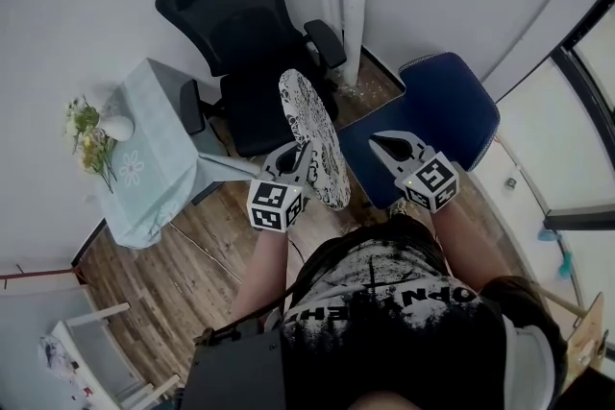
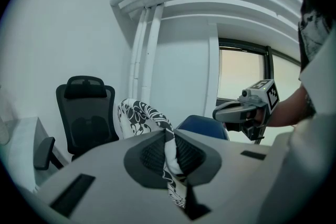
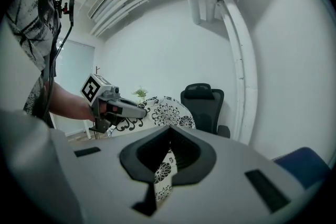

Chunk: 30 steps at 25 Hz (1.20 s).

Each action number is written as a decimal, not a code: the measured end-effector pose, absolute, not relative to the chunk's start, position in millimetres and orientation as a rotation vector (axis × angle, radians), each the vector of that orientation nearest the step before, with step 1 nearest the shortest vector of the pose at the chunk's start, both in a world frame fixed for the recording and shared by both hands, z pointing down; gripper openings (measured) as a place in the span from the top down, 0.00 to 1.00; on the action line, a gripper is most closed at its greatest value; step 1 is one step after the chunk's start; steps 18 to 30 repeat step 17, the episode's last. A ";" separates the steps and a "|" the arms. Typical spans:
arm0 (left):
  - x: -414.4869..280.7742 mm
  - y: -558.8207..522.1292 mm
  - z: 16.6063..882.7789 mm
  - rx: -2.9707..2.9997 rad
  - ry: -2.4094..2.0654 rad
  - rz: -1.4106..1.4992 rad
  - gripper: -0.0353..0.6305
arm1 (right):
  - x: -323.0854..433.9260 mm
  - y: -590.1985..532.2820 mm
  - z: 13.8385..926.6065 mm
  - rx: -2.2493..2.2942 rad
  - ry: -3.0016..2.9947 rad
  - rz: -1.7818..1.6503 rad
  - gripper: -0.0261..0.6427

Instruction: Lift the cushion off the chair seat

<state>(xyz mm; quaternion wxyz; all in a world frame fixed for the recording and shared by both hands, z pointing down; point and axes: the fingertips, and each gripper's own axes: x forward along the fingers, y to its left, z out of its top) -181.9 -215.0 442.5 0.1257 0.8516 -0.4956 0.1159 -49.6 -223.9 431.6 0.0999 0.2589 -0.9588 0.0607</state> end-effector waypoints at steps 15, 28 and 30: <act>-178.2 -216.2 450.0 2.474 -1.428 0.365 0.91 | -52.0 -223.6 438.3 0.758 -2.830 0.204 0.94; -176.9 -216.9 450.6 2.473 -1.428 0.367 0.91 | -51.6 -224.5 438.9 0.756 -2.826 0.208 0.94; -176.9 -216.9 450.6 2.473 -1.428 0.367 0.91 | -51.6 -224.5 438.9 0.756 -2.826 0.208 0.94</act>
